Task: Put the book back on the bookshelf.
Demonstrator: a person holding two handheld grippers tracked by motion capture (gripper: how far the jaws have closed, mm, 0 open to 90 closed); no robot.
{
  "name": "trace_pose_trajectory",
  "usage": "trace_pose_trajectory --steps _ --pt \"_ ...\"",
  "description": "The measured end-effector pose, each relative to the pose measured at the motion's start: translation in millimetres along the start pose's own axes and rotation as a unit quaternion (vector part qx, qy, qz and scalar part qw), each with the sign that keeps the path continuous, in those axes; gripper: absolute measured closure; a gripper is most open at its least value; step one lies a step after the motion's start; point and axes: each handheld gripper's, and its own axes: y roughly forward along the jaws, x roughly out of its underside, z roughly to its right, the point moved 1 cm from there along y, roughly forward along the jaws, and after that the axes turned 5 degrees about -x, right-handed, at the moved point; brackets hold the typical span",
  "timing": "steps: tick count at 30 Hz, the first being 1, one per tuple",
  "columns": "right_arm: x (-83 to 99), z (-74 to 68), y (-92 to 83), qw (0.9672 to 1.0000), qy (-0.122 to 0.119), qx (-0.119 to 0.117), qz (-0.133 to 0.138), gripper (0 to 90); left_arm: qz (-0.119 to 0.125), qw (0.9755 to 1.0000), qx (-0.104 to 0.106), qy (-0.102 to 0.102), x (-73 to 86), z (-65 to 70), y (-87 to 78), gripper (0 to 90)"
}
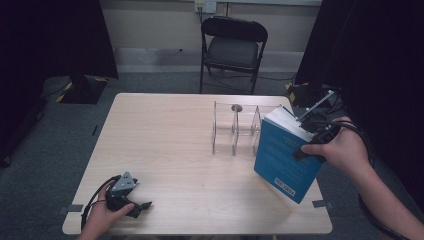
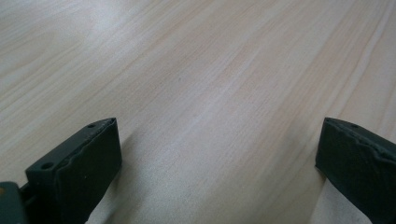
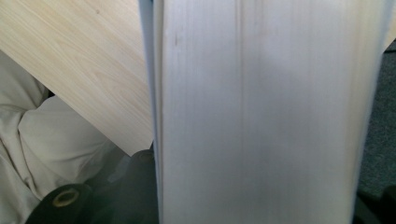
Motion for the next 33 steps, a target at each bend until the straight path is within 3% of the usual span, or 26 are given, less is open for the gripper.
trace_pose_trajectory --steps 15,33 --pt "10.9 16.1 -3.5 0.9994 0.035 0.007 0.002 61.7 0.000 1.0000 0.000 0.000 0.0 0.0 0.0 0.0" --pt "2.7 31.9 2.1 0.9978 0.062 0.021 -0.002 61.7 0.000 1.0000 0.000 0.000 0.0 0.0 0.0 0.0"
